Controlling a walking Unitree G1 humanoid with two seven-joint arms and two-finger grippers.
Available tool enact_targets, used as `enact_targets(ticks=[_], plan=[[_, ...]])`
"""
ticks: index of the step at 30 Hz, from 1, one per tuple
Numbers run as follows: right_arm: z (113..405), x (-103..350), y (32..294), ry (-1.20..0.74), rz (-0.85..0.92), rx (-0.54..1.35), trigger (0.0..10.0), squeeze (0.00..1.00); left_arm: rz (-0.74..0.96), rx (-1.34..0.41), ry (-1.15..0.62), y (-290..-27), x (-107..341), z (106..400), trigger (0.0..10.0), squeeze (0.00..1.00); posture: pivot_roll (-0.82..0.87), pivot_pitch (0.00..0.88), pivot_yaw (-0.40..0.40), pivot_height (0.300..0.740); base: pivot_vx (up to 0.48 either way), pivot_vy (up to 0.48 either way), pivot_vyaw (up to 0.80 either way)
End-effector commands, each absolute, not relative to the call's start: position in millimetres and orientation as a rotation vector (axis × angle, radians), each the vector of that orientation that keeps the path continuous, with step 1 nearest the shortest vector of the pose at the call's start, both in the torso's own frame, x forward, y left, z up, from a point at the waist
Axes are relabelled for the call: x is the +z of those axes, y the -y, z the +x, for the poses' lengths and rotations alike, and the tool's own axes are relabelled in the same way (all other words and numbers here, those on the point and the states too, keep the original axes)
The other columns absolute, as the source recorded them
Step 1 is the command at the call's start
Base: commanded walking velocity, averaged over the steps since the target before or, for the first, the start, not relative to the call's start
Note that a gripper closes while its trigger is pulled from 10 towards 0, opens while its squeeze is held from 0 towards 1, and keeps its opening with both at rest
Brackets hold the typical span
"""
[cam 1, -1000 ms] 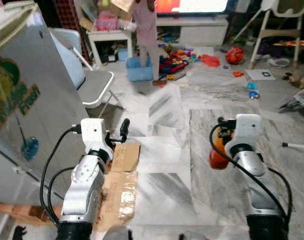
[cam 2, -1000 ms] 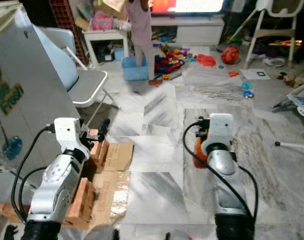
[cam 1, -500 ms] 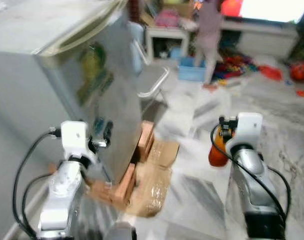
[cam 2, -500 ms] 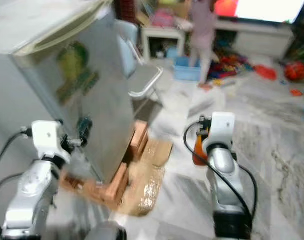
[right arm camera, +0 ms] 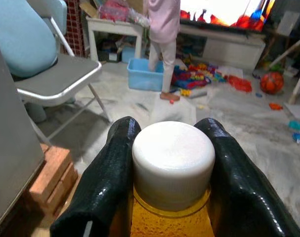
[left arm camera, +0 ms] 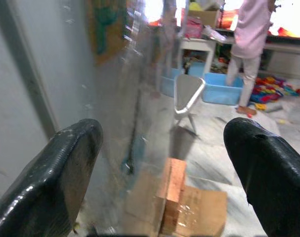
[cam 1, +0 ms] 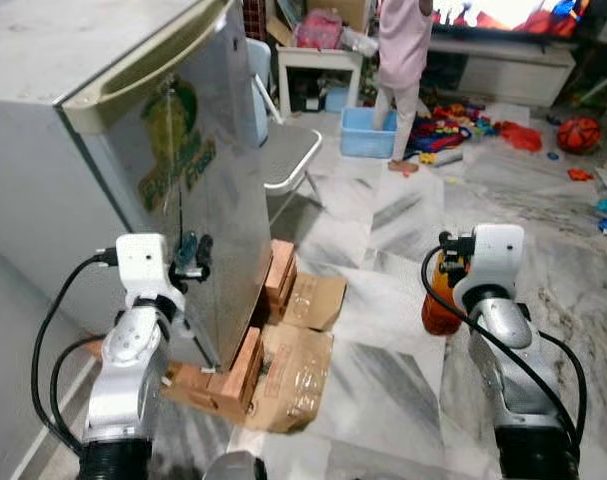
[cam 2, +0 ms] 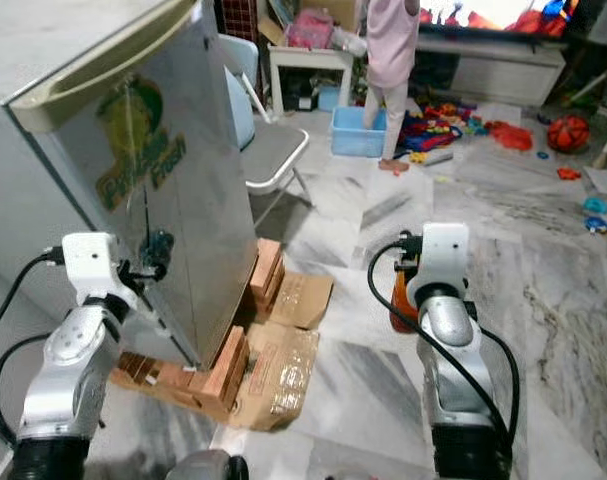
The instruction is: Restocking fridge
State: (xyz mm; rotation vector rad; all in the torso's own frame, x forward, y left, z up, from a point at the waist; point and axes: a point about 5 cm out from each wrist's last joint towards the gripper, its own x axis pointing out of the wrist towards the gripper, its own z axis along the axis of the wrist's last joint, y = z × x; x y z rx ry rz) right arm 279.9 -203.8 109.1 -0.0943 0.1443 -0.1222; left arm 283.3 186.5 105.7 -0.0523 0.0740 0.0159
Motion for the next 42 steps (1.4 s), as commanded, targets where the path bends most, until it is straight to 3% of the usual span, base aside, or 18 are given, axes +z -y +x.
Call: enact_targets(ticks=[1, 9, 16, 27, 42], plan=[[278.6, 118.6, 203.3, -0.111, -0.09, -0.119, 10.0, 0.0, -0.045, 0.056, -0.055, -196.3, 109.4, 287.1, 10.0, 0.0, -0.01, 0.03, -0.011, 0.74, 0.0, 0.0, 0.0], [266.4, 112.5, 207.1, -0.149, -0.068, -0.14, 10.0, 0.0, -0.057, 0.083, -0.052, -208.9, 110.6, 295.8, 10.0, 0.0, -0.02, 0.048, 0.004, 0.74, 0.0, 0.304, 0.0], [263.7, 112.3, 208.9, -0.155, -0.071, -0.142, 10.0, 0.0, -0.087, 0.058, -0.072, -200.1, 102.3, 288.0, 10.0, 0.0, -0.02, 0.051, -0.001, 0.74, 0.0, 0.436, -0.53], [263.1, 113.2, 208.8, -0.162, -0.091, -0.138, 10.0, 0.0, -0.108, -0.089, -0.085, -176.5, 97.8, 284.7, 10.0, 0.0, -0.02, 0.048, -0.009, 0.74, 0.0, 0.0, 0.0], [242.5, 103.3, 229.9, -0.234, -0.167, -0.255, 10.0, 0.0, -0.052, -0.148, -0.04, -174.1, 108.6, 302.2, 10.0, 0.0, -0.03, 0.045, -0.017, 0.74, 0.0, 0.0, 0.0]])
